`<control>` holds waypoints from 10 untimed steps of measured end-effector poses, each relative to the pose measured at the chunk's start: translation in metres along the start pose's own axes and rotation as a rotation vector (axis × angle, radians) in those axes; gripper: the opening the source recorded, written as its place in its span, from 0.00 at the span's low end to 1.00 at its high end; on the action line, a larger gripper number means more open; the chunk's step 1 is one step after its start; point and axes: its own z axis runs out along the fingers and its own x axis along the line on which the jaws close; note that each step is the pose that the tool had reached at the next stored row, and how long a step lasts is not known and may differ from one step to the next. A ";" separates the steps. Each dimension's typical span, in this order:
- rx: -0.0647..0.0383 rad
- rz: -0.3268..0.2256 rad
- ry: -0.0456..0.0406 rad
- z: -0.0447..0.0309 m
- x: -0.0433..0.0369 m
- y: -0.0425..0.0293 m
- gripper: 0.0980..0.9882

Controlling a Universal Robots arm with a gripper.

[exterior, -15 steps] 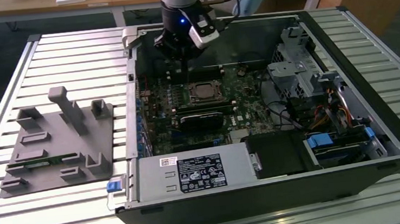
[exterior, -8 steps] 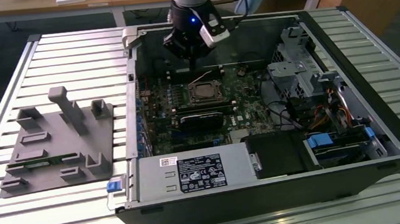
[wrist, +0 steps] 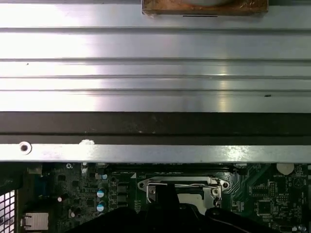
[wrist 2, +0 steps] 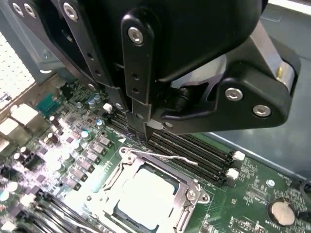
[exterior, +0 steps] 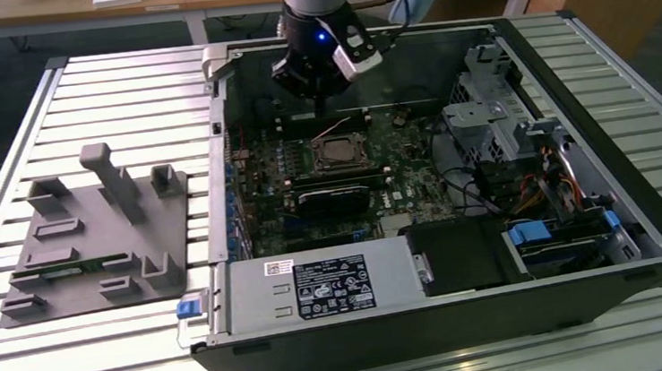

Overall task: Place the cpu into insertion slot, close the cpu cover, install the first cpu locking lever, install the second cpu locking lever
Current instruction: 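Install the first cpu locking lever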

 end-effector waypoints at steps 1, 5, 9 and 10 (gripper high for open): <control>0.000 -0.004 0.0000 0.0013 -0.0007 -0.0001 0.01; 0.000 -0.005 0.0001 0.0062 -0.0042 -0.0003 0.01; 0.000 -0.005 0.0000 0.0086 -0.0094 -0.0002 0.01; 0.000 -0.005 0.0000 0.0093 -0.0105 -0.0002 0.01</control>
